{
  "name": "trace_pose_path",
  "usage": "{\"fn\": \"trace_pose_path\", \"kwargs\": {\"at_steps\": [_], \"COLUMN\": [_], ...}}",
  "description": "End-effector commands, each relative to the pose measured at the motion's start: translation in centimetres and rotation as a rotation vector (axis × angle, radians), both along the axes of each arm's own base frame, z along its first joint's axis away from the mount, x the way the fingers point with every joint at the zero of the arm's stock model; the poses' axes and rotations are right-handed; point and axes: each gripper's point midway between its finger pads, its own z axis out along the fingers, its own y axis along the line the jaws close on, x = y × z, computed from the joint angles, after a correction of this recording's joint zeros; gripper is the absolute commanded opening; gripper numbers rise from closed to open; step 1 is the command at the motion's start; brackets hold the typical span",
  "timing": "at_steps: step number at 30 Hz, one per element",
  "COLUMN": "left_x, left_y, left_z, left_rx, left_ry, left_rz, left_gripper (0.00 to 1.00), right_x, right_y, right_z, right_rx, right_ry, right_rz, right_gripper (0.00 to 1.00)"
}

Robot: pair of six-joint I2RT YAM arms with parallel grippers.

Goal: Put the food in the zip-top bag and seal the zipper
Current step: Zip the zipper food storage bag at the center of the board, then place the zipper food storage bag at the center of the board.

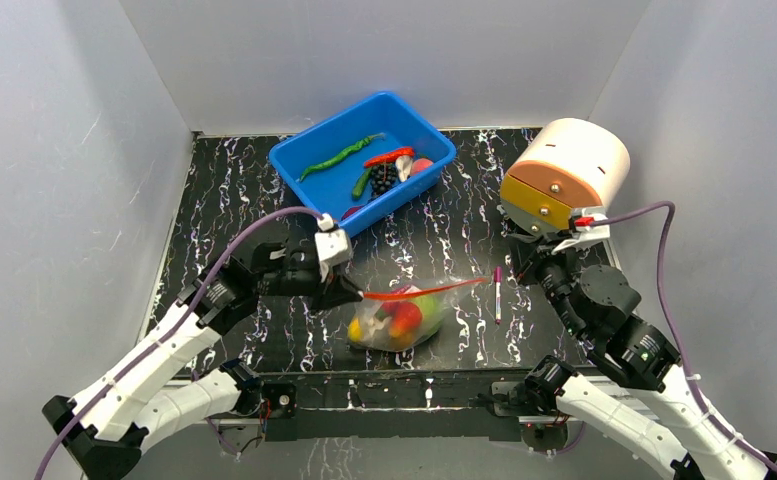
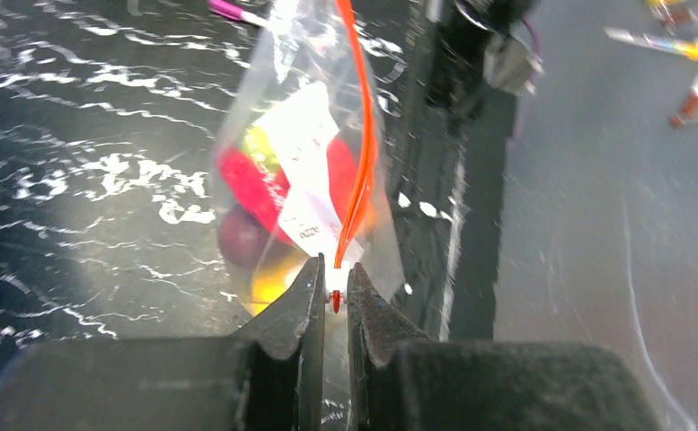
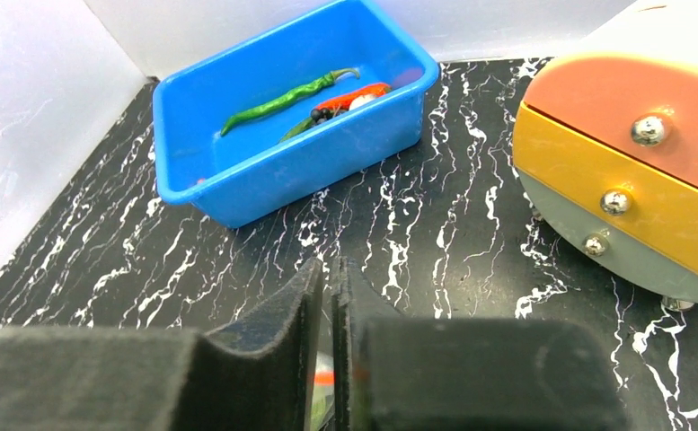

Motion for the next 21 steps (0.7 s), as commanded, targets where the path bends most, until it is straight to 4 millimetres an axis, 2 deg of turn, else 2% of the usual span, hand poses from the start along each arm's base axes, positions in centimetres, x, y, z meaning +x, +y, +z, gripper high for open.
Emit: {"fn": "trace_pose_path", "kwargs": {"at_steps": [1, 5, 10, 13, 15, 18, 21], "left_x": [6.2, 11.2, 13.9, 14.5, 14.6, 14.8, 14.8], "left_y": [-0.4, 1.9, 4.4, 5.7, 6.0, 6.5, 6.7], "left_z": [0.9, -1.5, -4.9, -6.2, -6.4, -5.7, -4.4], "left_rx": [-0.033, 0.092, 0.209, 0.242, 0.247, 0.232, 0.196], "left_ry": [0.003, 0.015, 0.023, 0.029, 0.034, 0.031, 0.014], "left_rz": [0.334, 0.654, 0.874, 0.961, 0.99, 1.033, 1.044], "left_gripper": [0.0, 0.0, 0.02, 0.12, 0.27, 0.47, 0.53], "right_x": [0.6, 0.8, 0.8, 0.8, 0.8, 1.2, 1.6], "right_y": [1.4, 2.3, 2.2, 2.0, 2.2, 2.4, 2.7], "right_z": [1.8, 0.9, 0.6, 0.3, -0.1, -1.3, -2.0], "right_rx": [0.041, 0.027, 0.025, 0.031, 0.028, 0.015, 0.011], "right_ry": [-0.041, -0.02, -0.021, -0.025, -0.021, 0.008, 0.045], "right_rz": [0.037, 0.067, 0.062, 0.058, 0.059, 0.049, 0.039], "right_gripper": [0.13, 0.24, 0.34, 0.41, 0.48, 0.59, 0.72]}}
